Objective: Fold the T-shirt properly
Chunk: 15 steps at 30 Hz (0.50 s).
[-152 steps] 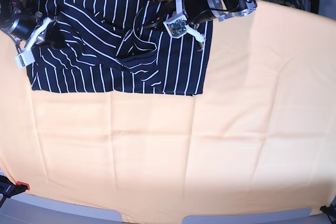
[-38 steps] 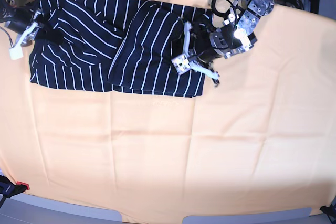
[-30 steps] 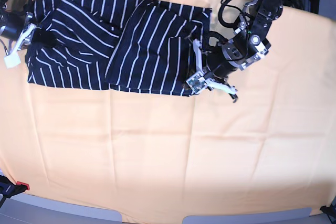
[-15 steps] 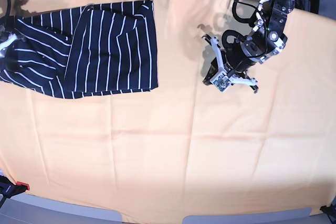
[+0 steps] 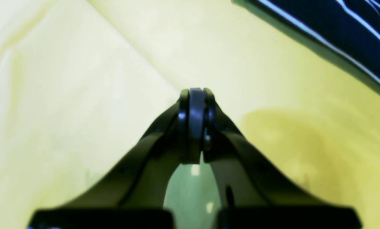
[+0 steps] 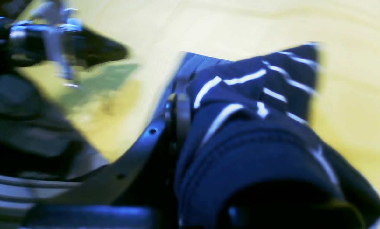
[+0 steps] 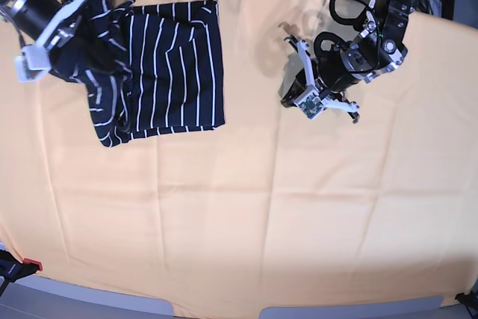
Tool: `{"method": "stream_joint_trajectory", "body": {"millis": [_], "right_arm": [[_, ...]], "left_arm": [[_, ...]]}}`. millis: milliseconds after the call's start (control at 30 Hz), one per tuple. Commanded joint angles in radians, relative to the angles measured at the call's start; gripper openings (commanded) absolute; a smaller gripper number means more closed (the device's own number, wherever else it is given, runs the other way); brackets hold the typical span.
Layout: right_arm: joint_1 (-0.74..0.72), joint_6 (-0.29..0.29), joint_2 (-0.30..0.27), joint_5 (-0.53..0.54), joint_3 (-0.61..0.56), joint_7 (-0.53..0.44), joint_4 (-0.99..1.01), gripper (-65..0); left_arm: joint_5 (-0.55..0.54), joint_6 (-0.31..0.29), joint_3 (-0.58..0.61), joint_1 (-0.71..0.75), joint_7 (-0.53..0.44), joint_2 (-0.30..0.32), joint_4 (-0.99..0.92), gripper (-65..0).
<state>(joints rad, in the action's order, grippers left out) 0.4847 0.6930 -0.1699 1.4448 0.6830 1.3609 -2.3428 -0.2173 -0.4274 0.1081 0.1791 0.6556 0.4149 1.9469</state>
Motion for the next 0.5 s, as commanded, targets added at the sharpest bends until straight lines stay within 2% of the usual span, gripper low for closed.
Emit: {"method": "stream_joint_trajectory", "body": {"millis": [0,167,367,467], "right_arm": [[0.0,0.005,-0.007,0.012,-0.046,-0.04,-0.013,-65.0],[-0.021,0.005,-0.008,-0.24,-0.282,-0.203,-0.007,-65.0],[-0.082,0.005,-0.007,-0.429,-0.521,-0.224,0.057,-65.0],[-0.108,0.005,-0.008,-0.522,-0.64,-0.267,0.125,-65.0]], "left_arm": [[-0.01,0.001,-0.006,-0.01,-0.019,0.006,0.016,-65.0],[-0.008,0.001,-0.006,-0.011,-0.019,0.006,0.016,-65.0],[0.028,0.002,-0.008,-0.011,0.002,0.007,0.016,-65.0],[0.028,0.002,-0.013,-0.011,0.002,0.006,0.016,-65.0]]}}
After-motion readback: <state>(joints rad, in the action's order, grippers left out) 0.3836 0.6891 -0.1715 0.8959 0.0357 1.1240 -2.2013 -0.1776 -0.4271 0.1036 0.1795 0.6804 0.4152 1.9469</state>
